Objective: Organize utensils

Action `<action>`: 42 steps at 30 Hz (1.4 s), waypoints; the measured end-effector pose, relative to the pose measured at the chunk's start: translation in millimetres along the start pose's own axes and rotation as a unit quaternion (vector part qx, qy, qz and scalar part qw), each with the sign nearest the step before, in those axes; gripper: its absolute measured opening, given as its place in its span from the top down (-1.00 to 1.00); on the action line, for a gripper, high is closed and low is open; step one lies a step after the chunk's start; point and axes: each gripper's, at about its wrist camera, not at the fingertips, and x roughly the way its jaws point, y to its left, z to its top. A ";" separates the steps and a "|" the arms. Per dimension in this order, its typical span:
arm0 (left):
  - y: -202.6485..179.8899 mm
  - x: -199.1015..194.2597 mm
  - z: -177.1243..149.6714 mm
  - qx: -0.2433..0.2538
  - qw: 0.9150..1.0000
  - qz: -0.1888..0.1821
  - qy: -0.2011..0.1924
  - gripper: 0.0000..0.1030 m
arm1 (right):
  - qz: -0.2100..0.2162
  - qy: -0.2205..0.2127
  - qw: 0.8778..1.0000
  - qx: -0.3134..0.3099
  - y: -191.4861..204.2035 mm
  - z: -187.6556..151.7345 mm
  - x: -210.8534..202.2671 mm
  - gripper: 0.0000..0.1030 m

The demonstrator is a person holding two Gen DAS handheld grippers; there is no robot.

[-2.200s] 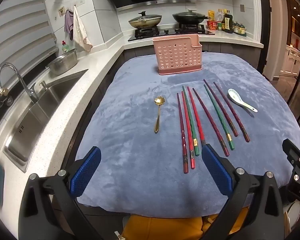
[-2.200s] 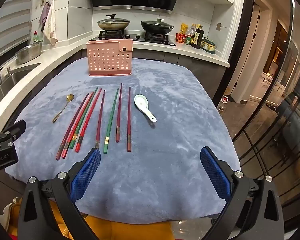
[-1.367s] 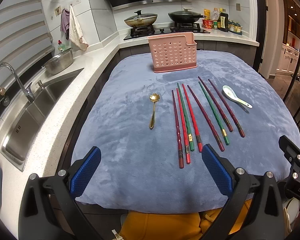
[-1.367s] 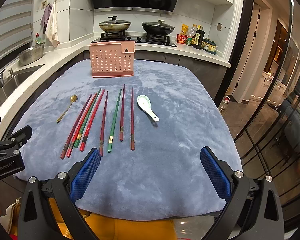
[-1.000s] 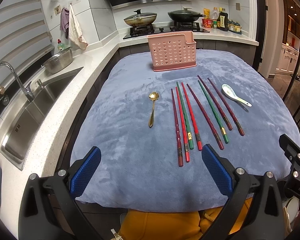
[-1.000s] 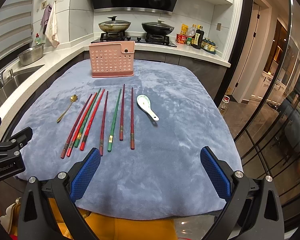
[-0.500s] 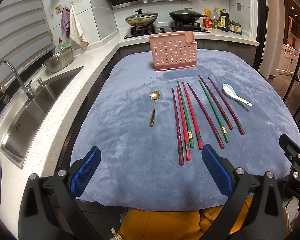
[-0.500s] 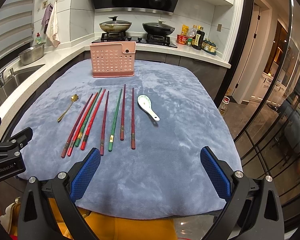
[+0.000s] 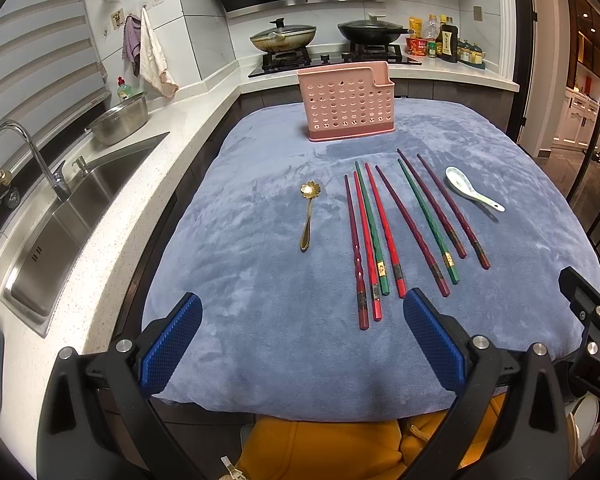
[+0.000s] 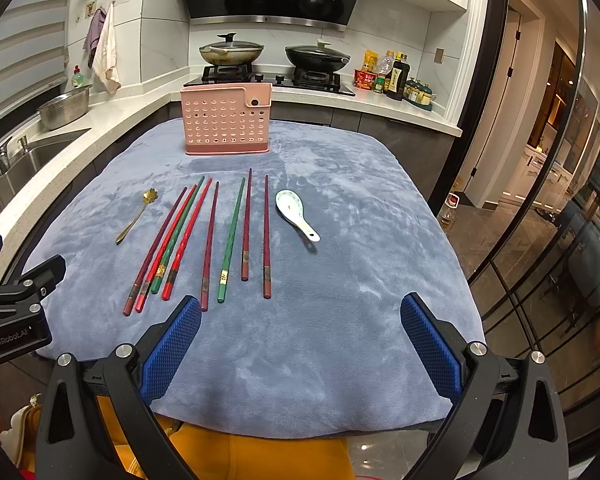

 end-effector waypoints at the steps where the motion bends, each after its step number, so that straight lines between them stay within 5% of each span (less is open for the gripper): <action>1: 0.0 0.0 -0.3 0.000 1.000 0.000 0.000 -0.87 | 0.000 0.000 1.000 0.000 -0.1 0.1 -0.4 -0.87; 42: 1.1 0.6 -1.7 0.010 1.000 -0.001 0.000 -0.87 | 0.006 0.006 1.000 0.009 1.3 -2.9 2.7 -0.87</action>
